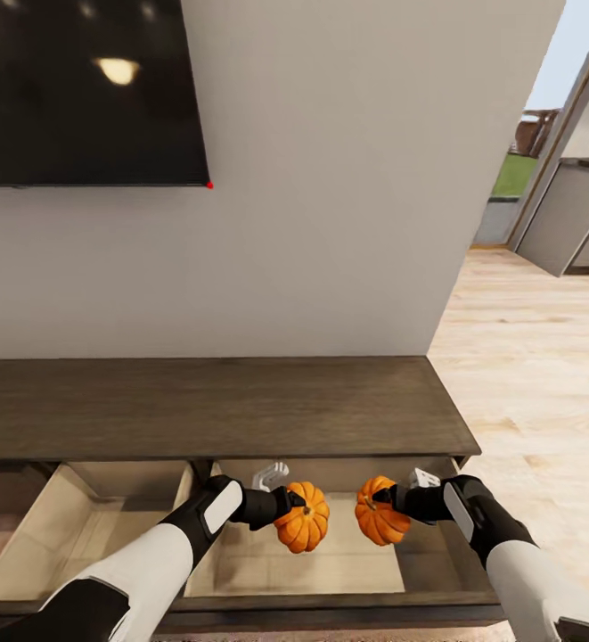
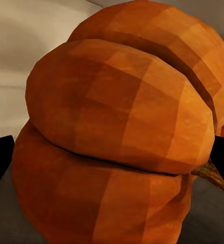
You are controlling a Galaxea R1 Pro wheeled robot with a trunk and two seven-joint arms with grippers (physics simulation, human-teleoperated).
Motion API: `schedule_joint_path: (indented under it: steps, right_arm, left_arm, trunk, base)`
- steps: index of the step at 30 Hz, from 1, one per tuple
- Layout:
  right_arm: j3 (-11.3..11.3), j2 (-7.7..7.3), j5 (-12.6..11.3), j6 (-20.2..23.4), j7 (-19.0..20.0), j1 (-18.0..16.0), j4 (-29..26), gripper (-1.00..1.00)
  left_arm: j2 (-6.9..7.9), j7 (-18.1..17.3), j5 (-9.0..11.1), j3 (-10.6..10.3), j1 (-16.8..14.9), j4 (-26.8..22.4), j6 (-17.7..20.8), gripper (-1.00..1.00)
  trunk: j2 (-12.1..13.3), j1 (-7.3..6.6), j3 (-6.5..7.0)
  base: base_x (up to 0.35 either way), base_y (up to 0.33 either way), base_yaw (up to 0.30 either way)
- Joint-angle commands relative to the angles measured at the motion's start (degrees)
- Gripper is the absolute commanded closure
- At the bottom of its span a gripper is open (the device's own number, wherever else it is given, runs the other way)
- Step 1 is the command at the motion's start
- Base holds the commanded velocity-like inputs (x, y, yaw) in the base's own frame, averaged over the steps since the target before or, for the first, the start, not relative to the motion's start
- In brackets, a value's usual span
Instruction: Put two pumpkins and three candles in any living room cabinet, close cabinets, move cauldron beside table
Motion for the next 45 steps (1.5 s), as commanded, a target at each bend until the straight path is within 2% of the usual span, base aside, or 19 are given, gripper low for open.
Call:
schedule_joint_path:
  steps: [1, 3, 10, 18, 38, 42, 45]
  right_arm:
    - [-0.21, 0.22, -0.59, -0.32, -0.56, -0.18, 0.47, 1.00]
    - [-0.22, 0.75, -0.55, -3.14, -1.91, -0.79, 2.61, 1.00]
    - [-0.19, 1.60, -0.59, -5.37, -3.57, -1.34, 5.29, 1.00]
    - [-0.26, 1.59, -0.66, -5.50, -3.11, -1.39, 5.49, 1.00]
    - [-0.28, 1.57, -0.71, -5.48, -3.02, -1.40, 5.06, 1.00]
    - [-0.34, 1.61, -0.73, -5.46, -3.22, -1.50, 4.97, 1.00]
    - [-0.36, 1.64, -0.74, -5.48, -3.50, -1.98, 4.98, 1.00]
  left_arm:
    - [0.02, -0.30, 0.01, -0.08, -0.04, 0.05, 0.07, 1.00]
    - [0.03, -0.12, 0.00, -0.08, -0.01, 0.19, -0.11, 1.00]
    - [0.09, -0.08, 0.42, -0.01, 0.02, 0.32, -1.43, 1.00]
    - [0.28, -1.04, 0.19, -0.09, 0.12, 0.37, -3.19, 1.00]
    - [0.24, -0.02, 0.00, -0.21, 0.13, 0.46, -2.98, 1.00]
    - [0.15, 1.38, 0.00, -0.18, 0.05, 0.47, -2.52, 1.00]
    - [0.09, 3.99, 0.04, -0.18, -0.02, 0.46, -2.34, 1.00]
  trunk:
    - [-0.02, -0.01, -0.14]
    - [-0.02, -0.01, -0.32]
    - [-0.02, -0.01, -0.97]
    - [-0.02, -0.01, -1.72]
    - [-0.02, -0.01, -3.59]
    - [-0.02, -0.01, -3.96]
    - [-0.02, -0.01, -4.24]
  base:
    - [0.000, 0.000, -0.011]
    - [0.000, 0.000, -0.005]
    - [0.000, 0.000, -0.001]
    - [0.000, 0.000, 0.000]
    - [0.000, 0.000, 0.000]
    - [0.000, 0.000, 0.000]
    - [0.000, 0.000, 0.000]
